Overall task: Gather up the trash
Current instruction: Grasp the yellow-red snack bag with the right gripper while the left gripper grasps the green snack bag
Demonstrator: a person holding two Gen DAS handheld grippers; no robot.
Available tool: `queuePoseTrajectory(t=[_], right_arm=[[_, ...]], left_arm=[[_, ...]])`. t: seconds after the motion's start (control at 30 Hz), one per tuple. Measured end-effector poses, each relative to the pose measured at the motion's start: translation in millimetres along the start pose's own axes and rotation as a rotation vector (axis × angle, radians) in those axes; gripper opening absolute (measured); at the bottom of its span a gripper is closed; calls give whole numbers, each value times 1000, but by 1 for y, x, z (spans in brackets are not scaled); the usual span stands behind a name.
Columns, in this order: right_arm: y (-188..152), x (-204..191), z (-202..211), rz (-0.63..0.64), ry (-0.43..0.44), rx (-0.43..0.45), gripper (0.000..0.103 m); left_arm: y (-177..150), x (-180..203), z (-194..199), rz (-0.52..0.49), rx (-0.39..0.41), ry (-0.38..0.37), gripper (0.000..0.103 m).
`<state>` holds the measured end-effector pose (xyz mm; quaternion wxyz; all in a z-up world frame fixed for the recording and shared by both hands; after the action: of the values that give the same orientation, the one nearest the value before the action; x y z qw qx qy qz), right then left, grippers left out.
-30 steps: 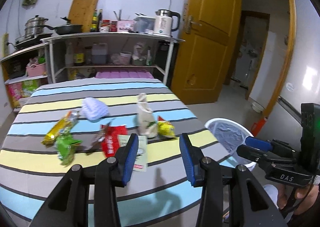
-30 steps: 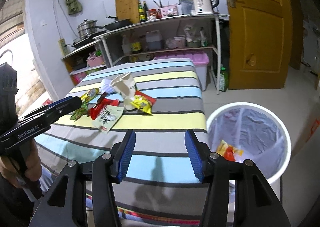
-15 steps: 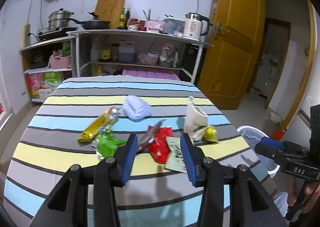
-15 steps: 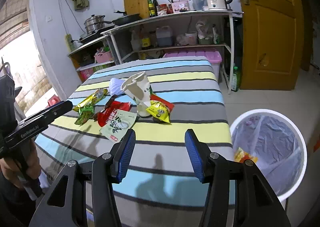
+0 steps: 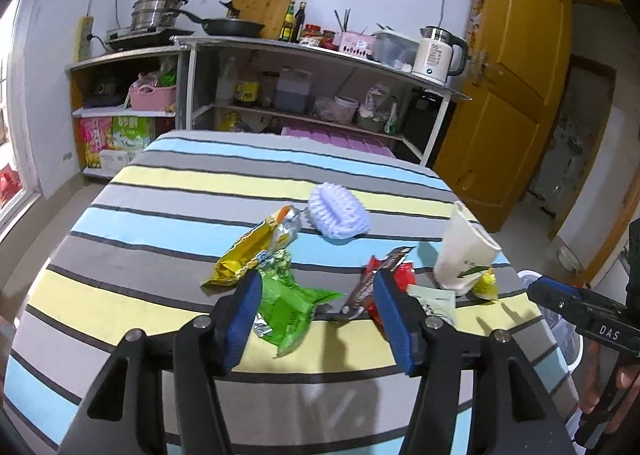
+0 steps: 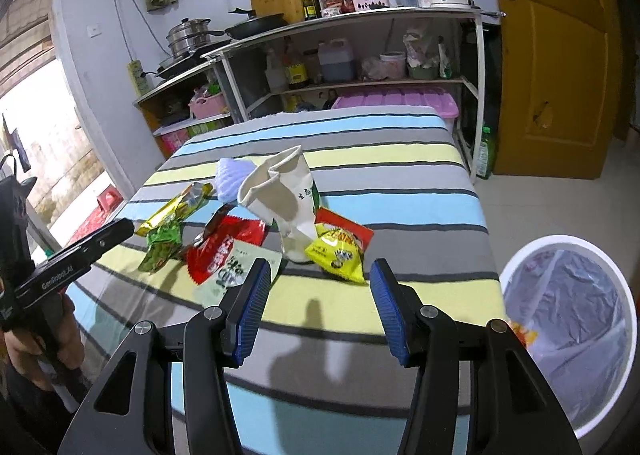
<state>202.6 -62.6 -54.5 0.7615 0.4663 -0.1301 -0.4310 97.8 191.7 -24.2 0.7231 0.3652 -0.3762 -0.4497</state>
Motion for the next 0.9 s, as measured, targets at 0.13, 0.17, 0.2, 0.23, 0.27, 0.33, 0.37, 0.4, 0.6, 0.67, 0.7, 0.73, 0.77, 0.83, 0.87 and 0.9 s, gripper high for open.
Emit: queuePoseTrajectory(t=[0.13,0.17,0.2,0.23,0.27,0.33,0.37,0.4,0.6,0.67,0.7,0.73,0.77,0.83,0.87,0.9], right_arm=[[3,5,-17,-29,1,-17,53],[4,6,-21,-39,2,-22,53],[5,7,-24,-46,3,-26,53],[5,8,-28,-55,4,-31,53],[6,9,-31,-62,5,-33,53],[7,12,-38,-77,4,-39,53],[8,12,-40,-82,3,-41,53],[8,14,-44,-90,1,-47,53],[6,21,-66,-120,-20,-100,53],[3,23,-71,-134,-18,-121,53],[2,24,-72,-137,-19,-127,53],[1,24,-72,-137,-19,-125,53],[1,25,-72,-134,-20,-124,53],[1,24,-71,-129,-22,-125,46],[1,23,-71,-123,-24,-125,46],[1,23,-70,-120,-27,-123,46]], left_arm=[[-3,-4,-12,8,-31,20,60],[-3,-6,-15,13,-37,23,60],[-3,-7,-17,17,-43,29,60],[-3,-9,-19,23,-48,33,60],[-4,-10,-22,29,-55,36,60],[-5,-14,-26,46,-69,45,60],[-6,-16,-28,56,-77,53,60],[-6,-17,-31,65,-83,57,60],[-12,-20,-41,96,-125,70,60],[-14,-19,-44,100,-139,69,60],[-14,-20,-45,102,-146,69,60],[-15,-20,-46,106,-154,68,60],[-16,-21,-46,112,-162,67,60],[-18,-21,-48,116,-173,64,59],[-18,-21,-48,115,-179,65,57],[-19,-20,-48,111,-184,67,51]])
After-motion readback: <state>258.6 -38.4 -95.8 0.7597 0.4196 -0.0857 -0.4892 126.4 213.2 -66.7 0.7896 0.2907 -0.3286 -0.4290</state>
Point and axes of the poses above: each gripper's, at about its wrist camera, not at the fingertips, and z roughly against the way its jaws point, x to its right, y to its top, the point moved 2 cm from there along -z, roughly the way its jaws point, and after that the axes turned 8 degrees about x, right-handed, at the moved point
